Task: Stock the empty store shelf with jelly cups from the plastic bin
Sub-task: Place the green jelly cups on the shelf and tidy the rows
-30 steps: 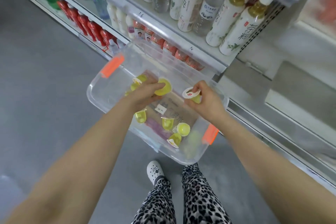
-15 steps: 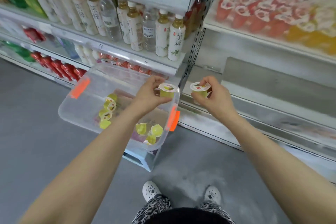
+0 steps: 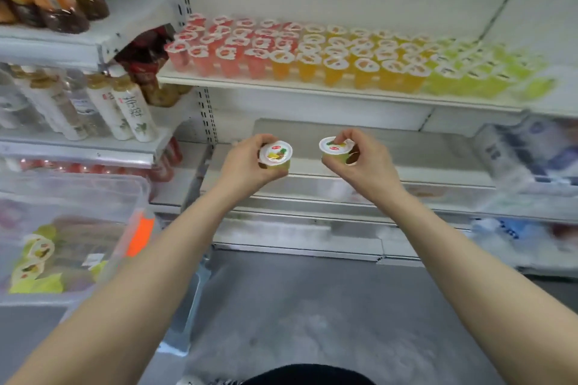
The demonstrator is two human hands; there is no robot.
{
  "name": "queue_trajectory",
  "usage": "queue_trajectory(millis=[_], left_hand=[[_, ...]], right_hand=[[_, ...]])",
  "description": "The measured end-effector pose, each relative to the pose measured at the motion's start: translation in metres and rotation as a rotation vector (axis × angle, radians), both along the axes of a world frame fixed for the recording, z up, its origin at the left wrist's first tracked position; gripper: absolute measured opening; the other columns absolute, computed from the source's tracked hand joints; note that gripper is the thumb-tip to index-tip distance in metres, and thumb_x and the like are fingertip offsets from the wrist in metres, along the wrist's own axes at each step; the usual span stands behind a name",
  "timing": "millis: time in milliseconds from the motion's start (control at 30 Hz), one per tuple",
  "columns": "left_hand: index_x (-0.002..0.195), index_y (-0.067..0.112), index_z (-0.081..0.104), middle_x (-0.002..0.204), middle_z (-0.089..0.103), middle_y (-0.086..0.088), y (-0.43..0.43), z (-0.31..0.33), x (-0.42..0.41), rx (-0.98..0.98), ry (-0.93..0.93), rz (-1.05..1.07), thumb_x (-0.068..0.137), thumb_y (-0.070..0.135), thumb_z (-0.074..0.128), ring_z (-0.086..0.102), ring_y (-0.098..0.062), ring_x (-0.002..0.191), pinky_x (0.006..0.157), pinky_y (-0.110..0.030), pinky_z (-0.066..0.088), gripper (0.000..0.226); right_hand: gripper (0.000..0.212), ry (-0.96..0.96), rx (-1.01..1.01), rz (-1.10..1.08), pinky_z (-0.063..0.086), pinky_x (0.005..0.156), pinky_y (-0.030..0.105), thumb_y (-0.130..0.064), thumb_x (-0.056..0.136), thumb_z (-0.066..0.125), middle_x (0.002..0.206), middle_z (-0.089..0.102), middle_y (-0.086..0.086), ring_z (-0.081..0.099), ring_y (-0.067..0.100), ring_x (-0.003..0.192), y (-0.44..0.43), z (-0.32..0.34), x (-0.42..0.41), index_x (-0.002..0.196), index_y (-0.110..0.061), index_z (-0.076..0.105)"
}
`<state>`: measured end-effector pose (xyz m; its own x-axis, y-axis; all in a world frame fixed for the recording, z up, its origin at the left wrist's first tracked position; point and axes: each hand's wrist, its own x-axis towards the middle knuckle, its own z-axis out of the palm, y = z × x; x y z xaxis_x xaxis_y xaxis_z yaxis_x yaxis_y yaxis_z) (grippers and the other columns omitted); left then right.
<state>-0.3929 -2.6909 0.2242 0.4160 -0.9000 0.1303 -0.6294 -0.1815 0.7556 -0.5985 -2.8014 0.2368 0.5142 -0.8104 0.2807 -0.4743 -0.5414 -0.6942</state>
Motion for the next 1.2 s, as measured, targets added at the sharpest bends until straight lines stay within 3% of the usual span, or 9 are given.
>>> queue_trajectory(millis=[267,400,500,633,867,1000,1200], left_hand=[[0.111,0.030,0.058,0.108,0.064,0.005,-0.114,0.028,-0.143,-0.094,0.040,-0.221,0.063,0.030,0.087,0.062,-0.011,0.095,0.086,-0.029,0.051,0.055],[0.108,0.032,0.061,0.103,0.064,0.013,-0.165,0.044,-0.201,-0.139,-0.023,-0.314,0.061,0.037,0.087,0.059,-0.006,0.091,0.078,-0.021,0.043,0.055],[0.110,0.029,0.062,0.102,0.064,0.014,-0.202,0.056,-0.239,-0.171,-0.111,-0.378,0.061,0.041,0.086,0.058,-0.008,0.094,0.081,-0.027,0.045,0.056],[0.109,0.024,0.064,0.105,0.066,0.008,-0.251,0.065,-0.275,-0.215,-0.139,-0.454,0.062,0.043,0.085,0.059,-0.013,0.098,0.083,-0.033,0.047,0.055],[0.109,0.025,0.064,0.105,0.066,0.008,-0.352,0.073,-0.316,-0.301,-0.189,-0.492,0.063,0.051,0.082,0.057,-0.017,0.103,0.085,-0.031,0.044,0.056],[0.114,0.025,0.064,0.110,0.066,0.009,-0.414,0.083,-0.327,-0.293,-0.211,-0.470,0.064,0.056,0.079,0.056,-0.016,0.108,0.091,-0.035,0.046,0.060],[0.112,0.024,0.064,0.108,0.067,0.009,-0.474,0.092,-0.332,-0.326,-0.162,-0.385,0.064,0.053,0.080,0.059,-0.012,0.103,0.082,-0.023,0.042,0.058]], right_hand=[[0.029,-0.005,-0.072,-0.219,0.047,0.067,0.028,-0.033,0.073,0.077,0.094,0.064,-0.002,0.060,0.012,0.070,-0.064,0.029,-0.161,0.094,-0.026,0.057],[0.028,0.012,-0.103,-0.322,0.047,0.066,0.026,-0.035,0.072,0.077,0.091,0.063,-0.006,0.060,0.009,0.071,-0.092,0.038,-0.222,0.091,-0.027,0.058],[0.029,0.010,-0.127,-0.389,0.044,0.064,0.021,-0.035,0.072,0.077,0.091,0.063,-0.006,0.060,0.009,0.073,-0.116,0.042,-0.258,0.091,-0.028,0.058],[0.029,0.010,-0.164,-0.466,0.046,0.069,0.027,-0.033,0.072,0.078,0.092,0.064,-0.003,0.061,0.014,0.076,-0.151,0.049,-0.294,0.092,-0.024,0.060],[0.029,-0.005,-0.187,-0.501,0.052,0.071,0.039,-0.032,0.074,0.078,0.091,0.064,-0.001,0.064,0.018,0.074,-0.244,0.071,-0.340,0.093,-0.025,0.058],[0.029,0.028,-0.195,-0.522,0.051,0.069,0.033,-0.038,0.073,0.076,0.088,0.064,-0.008,0.062,0.010,0.071,-0.305,0.078,-0.354,0.092,-0.029,0.056],[0.028,-0.021,-0.153,-0.516,0.049,0.073,0.036,-0.037,0.075,0.073,0.079,0.062,-0.009,0.059,0.016,0.072,-0.378,0.075,-0.366,0.093,-0.028,0.055]])
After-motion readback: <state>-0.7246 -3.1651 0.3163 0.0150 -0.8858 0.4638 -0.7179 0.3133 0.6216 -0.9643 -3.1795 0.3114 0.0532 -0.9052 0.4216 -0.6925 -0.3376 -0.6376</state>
